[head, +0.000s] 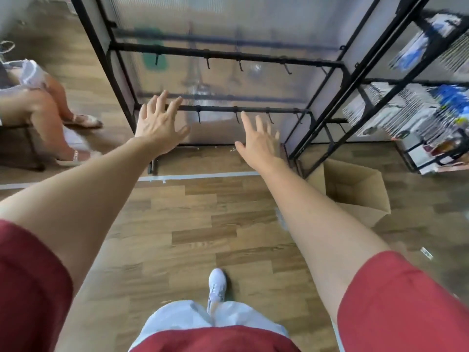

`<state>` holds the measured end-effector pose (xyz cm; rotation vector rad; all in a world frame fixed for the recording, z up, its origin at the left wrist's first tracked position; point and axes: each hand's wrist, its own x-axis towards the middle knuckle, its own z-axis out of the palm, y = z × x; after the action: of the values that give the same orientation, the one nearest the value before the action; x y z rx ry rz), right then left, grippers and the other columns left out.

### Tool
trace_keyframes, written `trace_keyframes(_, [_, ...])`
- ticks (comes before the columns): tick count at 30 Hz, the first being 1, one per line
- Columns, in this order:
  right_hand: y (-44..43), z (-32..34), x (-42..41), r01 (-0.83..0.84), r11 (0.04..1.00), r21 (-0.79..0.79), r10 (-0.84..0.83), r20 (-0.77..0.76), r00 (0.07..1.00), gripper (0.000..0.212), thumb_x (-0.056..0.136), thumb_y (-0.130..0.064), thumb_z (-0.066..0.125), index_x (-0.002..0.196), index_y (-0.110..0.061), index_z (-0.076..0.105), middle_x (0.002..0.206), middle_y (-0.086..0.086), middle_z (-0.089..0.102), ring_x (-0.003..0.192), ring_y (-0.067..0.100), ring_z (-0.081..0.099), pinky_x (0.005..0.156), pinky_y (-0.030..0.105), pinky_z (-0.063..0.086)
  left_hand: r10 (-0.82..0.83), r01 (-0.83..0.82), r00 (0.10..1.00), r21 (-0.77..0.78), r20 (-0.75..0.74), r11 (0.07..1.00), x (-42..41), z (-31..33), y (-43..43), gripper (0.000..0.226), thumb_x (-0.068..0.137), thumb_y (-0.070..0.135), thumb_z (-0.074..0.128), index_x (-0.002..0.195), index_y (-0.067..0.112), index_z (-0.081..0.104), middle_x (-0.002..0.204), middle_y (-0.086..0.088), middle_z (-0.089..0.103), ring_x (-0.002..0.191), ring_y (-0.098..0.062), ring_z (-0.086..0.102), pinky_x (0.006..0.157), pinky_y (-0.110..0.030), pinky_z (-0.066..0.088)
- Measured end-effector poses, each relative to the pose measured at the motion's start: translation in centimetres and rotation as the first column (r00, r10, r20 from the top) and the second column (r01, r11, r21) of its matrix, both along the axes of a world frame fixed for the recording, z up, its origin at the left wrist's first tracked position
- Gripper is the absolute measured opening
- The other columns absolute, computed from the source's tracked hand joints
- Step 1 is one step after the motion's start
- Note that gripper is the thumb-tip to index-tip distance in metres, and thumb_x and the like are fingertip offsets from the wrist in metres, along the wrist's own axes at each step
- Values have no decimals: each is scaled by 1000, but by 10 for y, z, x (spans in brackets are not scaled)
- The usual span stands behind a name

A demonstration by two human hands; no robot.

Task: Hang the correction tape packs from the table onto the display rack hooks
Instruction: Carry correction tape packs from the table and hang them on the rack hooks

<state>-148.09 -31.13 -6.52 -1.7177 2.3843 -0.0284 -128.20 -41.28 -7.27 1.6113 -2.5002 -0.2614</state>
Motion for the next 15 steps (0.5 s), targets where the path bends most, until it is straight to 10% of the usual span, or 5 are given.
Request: trace_keyframes(15, [200, -55, 112, -4, 989, 148, -3, 46, 999, 70, 98, -36, 47, 153, -27, 5, 158, 12, 14, 145, 32, 16, 115, 52, 12, 84, -88, 996, 143, 37, 986, 130, -42, 211, 70, 94, 45, 51, 152, 22, 18, 159, -13, 7, 145, -32, 8, 118, -44, 9])
